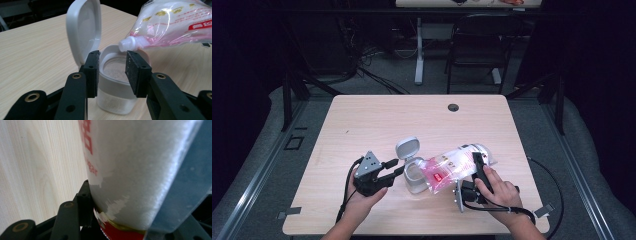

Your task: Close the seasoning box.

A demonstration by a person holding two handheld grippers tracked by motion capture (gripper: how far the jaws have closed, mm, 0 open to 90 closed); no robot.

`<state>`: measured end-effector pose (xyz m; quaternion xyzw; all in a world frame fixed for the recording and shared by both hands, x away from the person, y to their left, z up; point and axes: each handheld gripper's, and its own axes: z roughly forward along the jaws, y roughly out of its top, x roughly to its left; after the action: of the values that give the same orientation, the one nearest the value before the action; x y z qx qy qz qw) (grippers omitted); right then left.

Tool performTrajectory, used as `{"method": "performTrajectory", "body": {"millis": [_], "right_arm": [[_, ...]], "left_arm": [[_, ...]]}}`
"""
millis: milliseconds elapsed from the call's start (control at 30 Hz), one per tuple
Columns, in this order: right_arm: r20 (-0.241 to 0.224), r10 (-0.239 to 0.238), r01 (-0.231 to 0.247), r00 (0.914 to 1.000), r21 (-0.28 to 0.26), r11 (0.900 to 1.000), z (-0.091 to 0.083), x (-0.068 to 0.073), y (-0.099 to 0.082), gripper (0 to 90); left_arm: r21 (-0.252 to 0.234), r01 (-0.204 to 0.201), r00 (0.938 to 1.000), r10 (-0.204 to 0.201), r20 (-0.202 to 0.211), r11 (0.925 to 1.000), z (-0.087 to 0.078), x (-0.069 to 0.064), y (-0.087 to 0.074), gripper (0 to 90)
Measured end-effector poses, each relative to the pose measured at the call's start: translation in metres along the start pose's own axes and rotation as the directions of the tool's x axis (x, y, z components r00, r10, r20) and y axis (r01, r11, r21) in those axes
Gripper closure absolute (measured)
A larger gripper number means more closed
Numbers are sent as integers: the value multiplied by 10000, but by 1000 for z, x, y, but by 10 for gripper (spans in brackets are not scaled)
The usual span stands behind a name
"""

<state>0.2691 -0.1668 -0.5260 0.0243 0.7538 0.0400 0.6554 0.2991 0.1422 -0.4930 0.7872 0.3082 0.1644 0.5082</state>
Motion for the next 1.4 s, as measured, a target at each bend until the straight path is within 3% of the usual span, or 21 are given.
{"method": "performTrajectory", "body": {"millis": [200,567,767,800,900,1267,1400], "right_arm": [[114,-69,70,9999,-128,9999,0,2,1,516],[20,-291,291,9996,-64,9996,1,2,4,517],[55,-324,325,9995,-175,9993,2,4,6,518],[84,-598,596,9982,130,9981,0,3,7,518],[75,-300,301,9995,-229,9993,3,5,7,519],[185,-437,440,9989,-175,9989,1,5,8,520],[276,-746,743,9968,91,9972,-1,2,8,521]], "left_arm": [[27,-104,9999,103,128,9999,9,-7,7,648],[29,138,9995,-139,286,9999,26,-10,18,681],[278,-163,9992,153,362,9995,36,-15,20,707],[332,-244,9993,234,305,9992,37,-16,20,708],[415,-291,9994,284,187,9987,39,-16,19,714],[299,-188,9996,182,207,9994,42,-17,18,714],[291,-163,9996,157,225,9994,43,-18,17,719]]}}
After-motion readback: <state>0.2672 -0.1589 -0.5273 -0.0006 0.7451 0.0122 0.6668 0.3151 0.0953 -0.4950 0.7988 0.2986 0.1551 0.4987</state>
